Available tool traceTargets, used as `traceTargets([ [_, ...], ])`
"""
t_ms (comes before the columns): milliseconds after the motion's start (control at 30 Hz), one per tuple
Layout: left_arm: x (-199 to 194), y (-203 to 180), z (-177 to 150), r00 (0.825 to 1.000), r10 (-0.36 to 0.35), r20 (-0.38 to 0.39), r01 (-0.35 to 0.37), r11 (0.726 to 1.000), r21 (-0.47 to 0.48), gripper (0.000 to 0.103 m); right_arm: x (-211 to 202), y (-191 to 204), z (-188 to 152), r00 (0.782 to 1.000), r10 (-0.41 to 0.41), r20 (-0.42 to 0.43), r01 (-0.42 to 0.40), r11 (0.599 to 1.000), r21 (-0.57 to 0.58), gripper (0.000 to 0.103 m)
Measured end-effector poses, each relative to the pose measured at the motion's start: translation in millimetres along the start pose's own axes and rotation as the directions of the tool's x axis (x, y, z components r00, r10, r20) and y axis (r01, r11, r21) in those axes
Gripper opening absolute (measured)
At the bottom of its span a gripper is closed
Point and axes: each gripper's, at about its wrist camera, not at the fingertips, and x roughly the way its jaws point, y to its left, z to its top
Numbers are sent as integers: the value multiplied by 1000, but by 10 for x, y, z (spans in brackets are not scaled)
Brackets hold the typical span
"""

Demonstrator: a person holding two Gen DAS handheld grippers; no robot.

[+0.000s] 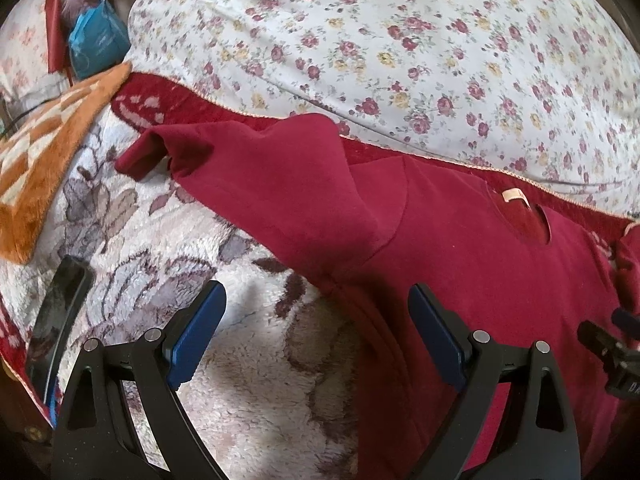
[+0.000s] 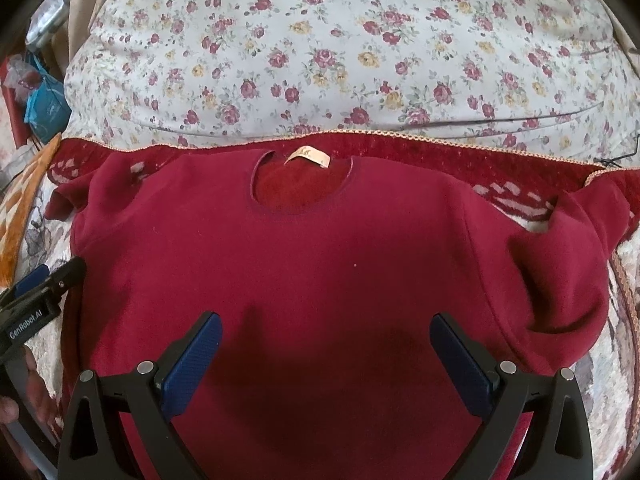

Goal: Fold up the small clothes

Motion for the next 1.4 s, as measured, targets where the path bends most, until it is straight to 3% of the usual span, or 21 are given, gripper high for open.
traceTargets([
  [133, 4, 193, 105, 999, -23, -32, 21, 997, -74, 92, 2, 8, 3, 1000, 12, -7, -12, 1000, -4, 103],
  [267, -35, 518, 329, 1000, 16, -19, -19, 987, -160, 92, -2, 3, 18, 1000, 23, -10, -23, 1000, -7, 103],
  [467, 151, 1105, 711, 999, 28, -31, -37, 940, -339, 92, 71, -35, 16, 998, 51, -43, -50, 999, 13, 103],
  [567, 319, 1358, 859, 999, 23, -28, -33, 902, -430, 92, 87, -19, 10, 998, 48, -47, -48, 999, 0, 103],
  [733, 641, 1694, 986, 999, -50, -2, 39, 802, -596, 92, 128, -4, 0, 997, 49, -57, -50, 998, -26, 103],
  [933, 921, 1883, 1128, 1000, -26, 17, 30, 745, -666, 92, 198, 23, 26, 996, 54, -71, -59, 996, -62, 103],
  [967, 961, 1923, 1132, 1000, -19, 23, 29, 732, -681, 90, 206, 26, 27, 996, 55, -73, -60, 996, -68, 103],
  [1033, 1030, 2002, 1130, 999, -29, 40, 49, 710, -703, 74, 209, 28, 28, 996, 58, -75, -63, 995, -73, 103],
  [1133, 1123, 2015, 1178, 998, -59, 32, 65, 727, -684, 37, 201, 17, 33, 995, 74, -71, -79, 995, -66, 103],
  [1200, 1078, 1941, 1228, 997, -65, 50, 82, 770, -633, 14, 188, -9, 36, 994, 88, -66, -91, 994, -53, 103],
  [1400, 516, 1313, 1339, 982, -125, 140, 173, 890, -421, 8, 50, -124, 103, 995, 98, -5, -98, 995, 15, 103],
])
